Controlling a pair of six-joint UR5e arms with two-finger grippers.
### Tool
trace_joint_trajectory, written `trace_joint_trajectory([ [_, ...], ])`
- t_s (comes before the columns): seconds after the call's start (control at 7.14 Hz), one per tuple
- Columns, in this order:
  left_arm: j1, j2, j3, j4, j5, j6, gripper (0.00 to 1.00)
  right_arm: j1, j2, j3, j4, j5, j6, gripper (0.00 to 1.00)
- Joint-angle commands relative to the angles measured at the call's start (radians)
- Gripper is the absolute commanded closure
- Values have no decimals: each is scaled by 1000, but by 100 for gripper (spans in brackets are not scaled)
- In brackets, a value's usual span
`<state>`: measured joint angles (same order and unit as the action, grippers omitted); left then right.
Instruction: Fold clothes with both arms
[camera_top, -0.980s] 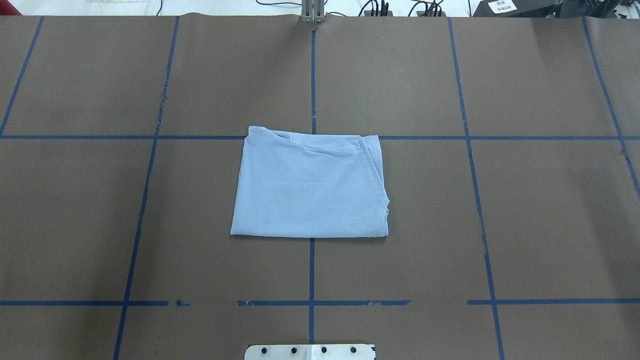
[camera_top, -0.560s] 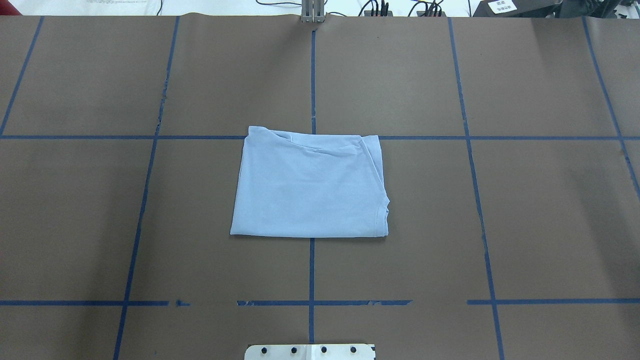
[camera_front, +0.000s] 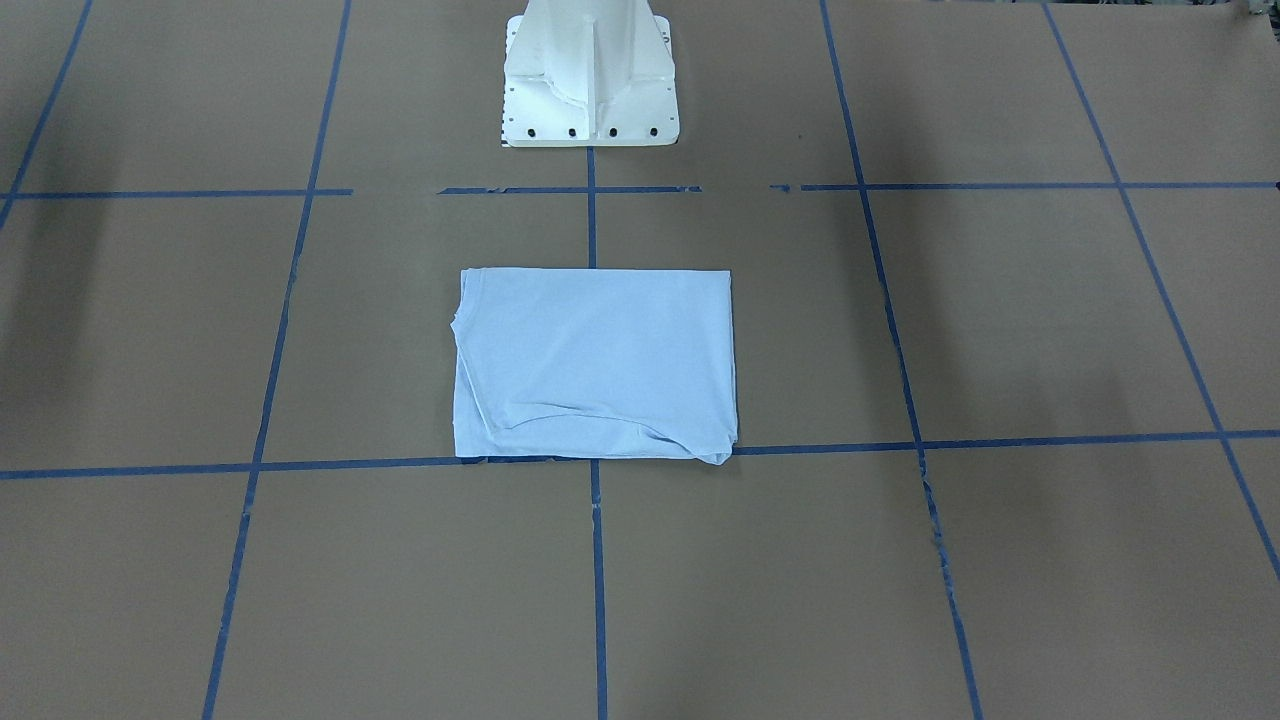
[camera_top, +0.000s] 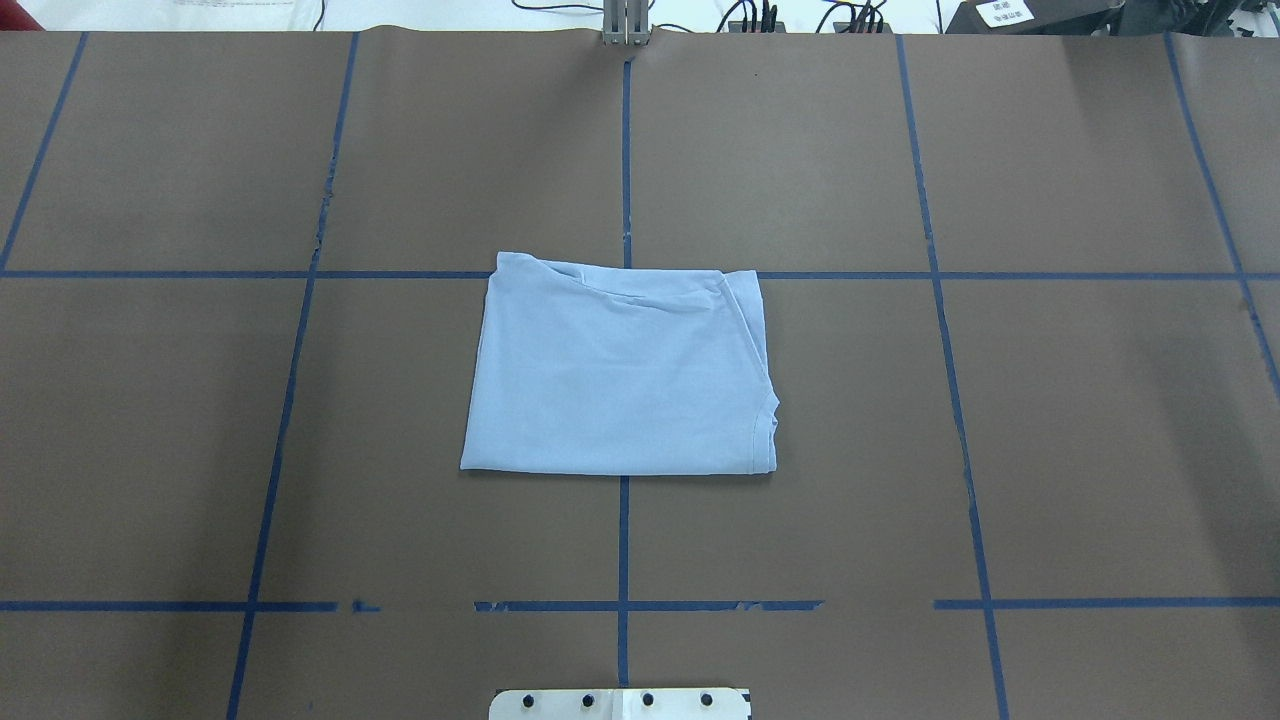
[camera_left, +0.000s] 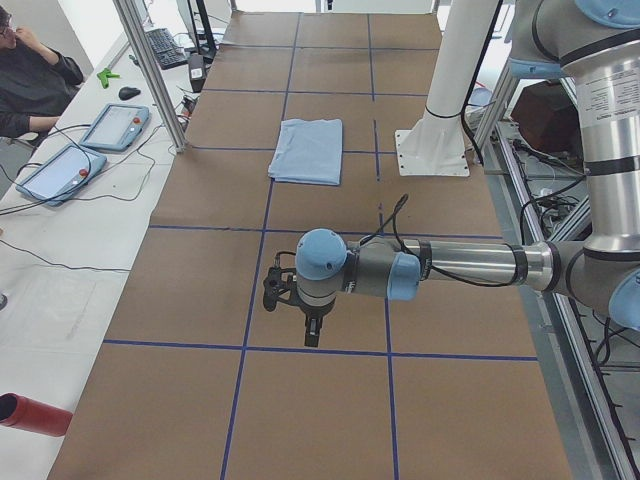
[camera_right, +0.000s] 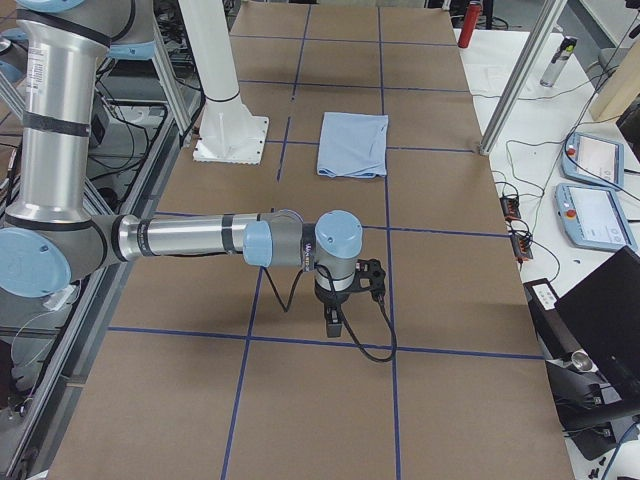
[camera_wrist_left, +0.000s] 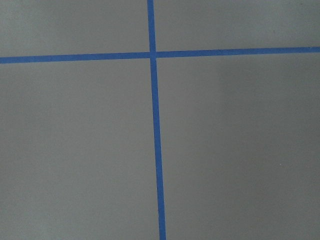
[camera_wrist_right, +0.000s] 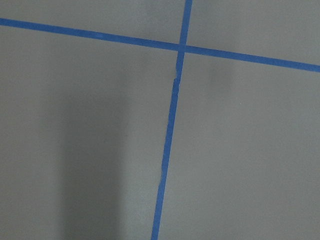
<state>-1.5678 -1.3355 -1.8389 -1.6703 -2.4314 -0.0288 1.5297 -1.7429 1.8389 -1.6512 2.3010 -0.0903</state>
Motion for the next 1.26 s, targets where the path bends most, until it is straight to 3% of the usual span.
trace_joint_trajectory([
  [0.0,-1,4,-2,0,0,1,0,-3,0,19,-2,5,0,0],
  [1.12,-6,33,-13,0,35,4,0,-6,-6,51,1,3,0,0],
])
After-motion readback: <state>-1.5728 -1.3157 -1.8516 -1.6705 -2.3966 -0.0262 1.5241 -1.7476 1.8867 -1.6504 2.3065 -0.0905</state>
